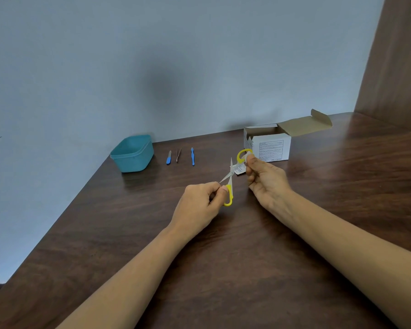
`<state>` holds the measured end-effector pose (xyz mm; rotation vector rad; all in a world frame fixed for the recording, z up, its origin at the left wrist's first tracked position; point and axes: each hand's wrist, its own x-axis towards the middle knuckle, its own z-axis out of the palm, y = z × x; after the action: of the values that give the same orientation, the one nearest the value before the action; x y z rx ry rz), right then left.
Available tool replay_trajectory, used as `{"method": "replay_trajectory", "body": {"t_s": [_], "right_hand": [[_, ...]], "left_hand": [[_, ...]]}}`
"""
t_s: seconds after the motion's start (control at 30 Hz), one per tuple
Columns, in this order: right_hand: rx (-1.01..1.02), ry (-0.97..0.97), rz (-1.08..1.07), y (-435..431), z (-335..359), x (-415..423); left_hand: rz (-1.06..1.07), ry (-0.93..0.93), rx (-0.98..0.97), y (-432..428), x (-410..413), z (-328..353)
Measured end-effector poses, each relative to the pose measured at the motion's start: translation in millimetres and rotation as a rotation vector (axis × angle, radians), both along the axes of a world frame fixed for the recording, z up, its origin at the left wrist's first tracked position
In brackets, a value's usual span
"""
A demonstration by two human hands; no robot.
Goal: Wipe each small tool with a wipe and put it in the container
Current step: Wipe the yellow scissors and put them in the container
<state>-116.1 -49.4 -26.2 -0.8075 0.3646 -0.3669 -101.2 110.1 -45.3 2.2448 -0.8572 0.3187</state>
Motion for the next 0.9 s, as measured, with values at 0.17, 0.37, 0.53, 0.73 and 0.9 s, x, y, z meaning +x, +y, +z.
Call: {"method": "replay_trajectory", "body": {"t_s": [0.17,0.37,0.53,0.73,0.9], "right_hand": [[-0.077,-0.008,0.044,0.2,-2.1,0.5],[-0.175,0.021,0.124,-0.2,-1.0,1.5],[-0.117,0.032,0.038,-11.6,0.5,2.8],[-0.162,0.009,0.197,4.0,-3.6,-0.1],[-0.063,-0.029,0.133,1.8,-2.5,0.1]], "left_hand": [[0.018,-0.003,0.008,1.4,-0.5,0.6],[0.021,-0.015,-0.015,1.5,1.2,1.1],[0.010,-0.004,0.004,1.9,0.3,1.4],[0.010,-0.014,-0.027,3.6,0.4,1.9],[0.006,-0.007,-0.010,2.8,0.3,3.0]]}}
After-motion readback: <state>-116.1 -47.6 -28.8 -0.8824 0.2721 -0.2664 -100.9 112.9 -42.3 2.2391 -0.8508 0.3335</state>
